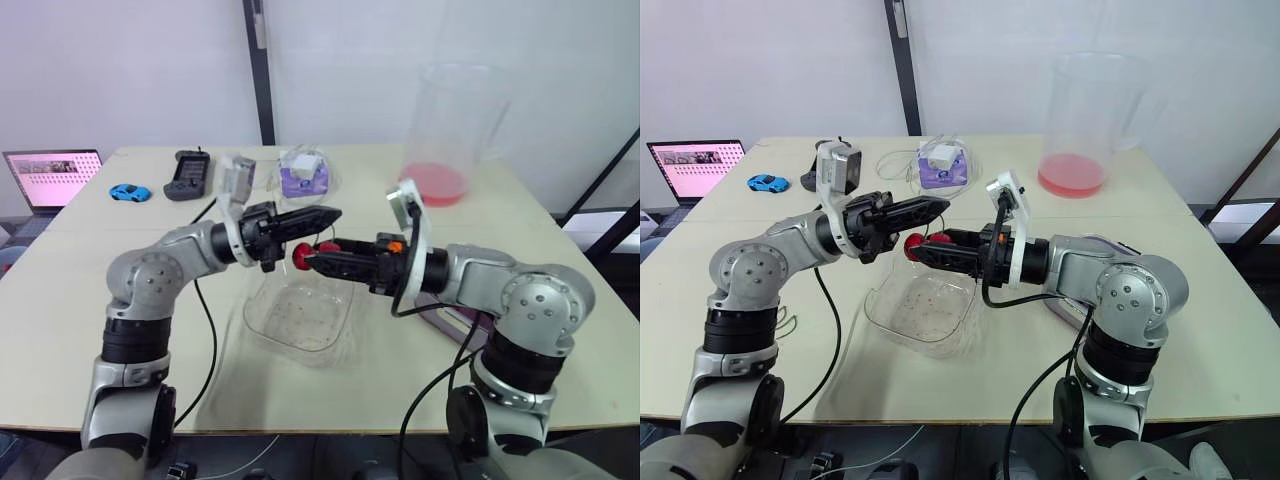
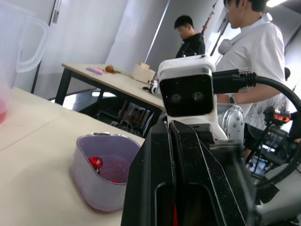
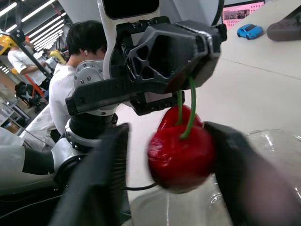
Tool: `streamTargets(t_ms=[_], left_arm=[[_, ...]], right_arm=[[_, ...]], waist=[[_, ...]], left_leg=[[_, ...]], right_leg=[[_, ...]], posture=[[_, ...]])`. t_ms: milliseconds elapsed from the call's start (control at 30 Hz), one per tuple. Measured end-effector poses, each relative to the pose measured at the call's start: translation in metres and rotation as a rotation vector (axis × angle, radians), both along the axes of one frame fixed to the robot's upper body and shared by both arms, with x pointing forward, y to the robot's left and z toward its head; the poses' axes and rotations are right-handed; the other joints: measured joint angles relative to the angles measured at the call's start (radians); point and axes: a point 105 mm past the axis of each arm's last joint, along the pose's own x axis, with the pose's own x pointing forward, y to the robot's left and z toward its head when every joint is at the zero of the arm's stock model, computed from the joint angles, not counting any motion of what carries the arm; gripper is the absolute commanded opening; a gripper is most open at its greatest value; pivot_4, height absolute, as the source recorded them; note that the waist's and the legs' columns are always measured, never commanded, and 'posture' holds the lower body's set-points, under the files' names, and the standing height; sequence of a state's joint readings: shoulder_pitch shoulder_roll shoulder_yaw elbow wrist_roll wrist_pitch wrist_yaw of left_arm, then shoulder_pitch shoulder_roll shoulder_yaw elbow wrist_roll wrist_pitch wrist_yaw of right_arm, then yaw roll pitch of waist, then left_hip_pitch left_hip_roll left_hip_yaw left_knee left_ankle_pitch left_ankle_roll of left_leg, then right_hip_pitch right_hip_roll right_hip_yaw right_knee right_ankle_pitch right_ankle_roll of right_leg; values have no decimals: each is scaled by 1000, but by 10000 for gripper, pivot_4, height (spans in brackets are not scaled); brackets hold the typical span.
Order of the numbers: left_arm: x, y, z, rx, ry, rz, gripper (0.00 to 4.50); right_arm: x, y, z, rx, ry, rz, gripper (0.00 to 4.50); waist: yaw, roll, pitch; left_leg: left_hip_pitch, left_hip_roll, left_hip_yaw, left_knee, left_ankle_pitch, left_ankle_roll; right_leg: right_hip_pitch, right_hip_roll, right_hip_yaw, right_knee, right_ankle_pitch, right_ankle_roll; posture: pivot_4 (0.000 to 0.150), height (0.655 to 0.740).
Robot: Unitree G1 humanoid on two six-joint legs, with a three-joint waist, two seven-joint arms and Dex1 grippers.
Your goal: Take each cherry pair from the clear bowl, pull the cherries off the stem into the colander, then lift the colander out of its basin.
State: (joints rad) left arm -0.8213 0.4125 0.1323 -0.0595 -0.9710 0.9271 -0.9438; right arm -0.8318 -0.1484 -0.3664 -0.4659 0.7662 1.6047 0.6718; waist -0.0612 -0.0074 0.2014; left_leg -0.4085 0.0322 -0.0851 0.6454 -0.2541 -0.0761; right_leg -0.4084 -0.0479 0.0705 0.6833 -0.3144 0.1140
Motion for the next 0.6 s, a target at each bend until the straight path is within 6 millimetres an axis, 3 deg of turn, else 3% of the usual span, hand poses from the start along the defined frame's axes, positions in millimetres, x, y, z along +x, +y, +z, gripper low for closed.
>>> streamTargets(t_ms=[267,600], left_arm=[[0,0,0,-1,-3,0,0],[-1,-2,-3,9,2,-16,0]], right_arm=[[-1,0,1,1,0,-4,11660],[2,-17,-3,-61,14,-17,11660]], waist=[[0,0,0],[0,0,0]], left_leg=[[0,0,0,0,0,0],[0,0,0,0,0,0]], right_leg=[[0,0,0,0,0,0],[0,0,0,0,0,0]], posture=[[1500,7332],[1500,7332]])
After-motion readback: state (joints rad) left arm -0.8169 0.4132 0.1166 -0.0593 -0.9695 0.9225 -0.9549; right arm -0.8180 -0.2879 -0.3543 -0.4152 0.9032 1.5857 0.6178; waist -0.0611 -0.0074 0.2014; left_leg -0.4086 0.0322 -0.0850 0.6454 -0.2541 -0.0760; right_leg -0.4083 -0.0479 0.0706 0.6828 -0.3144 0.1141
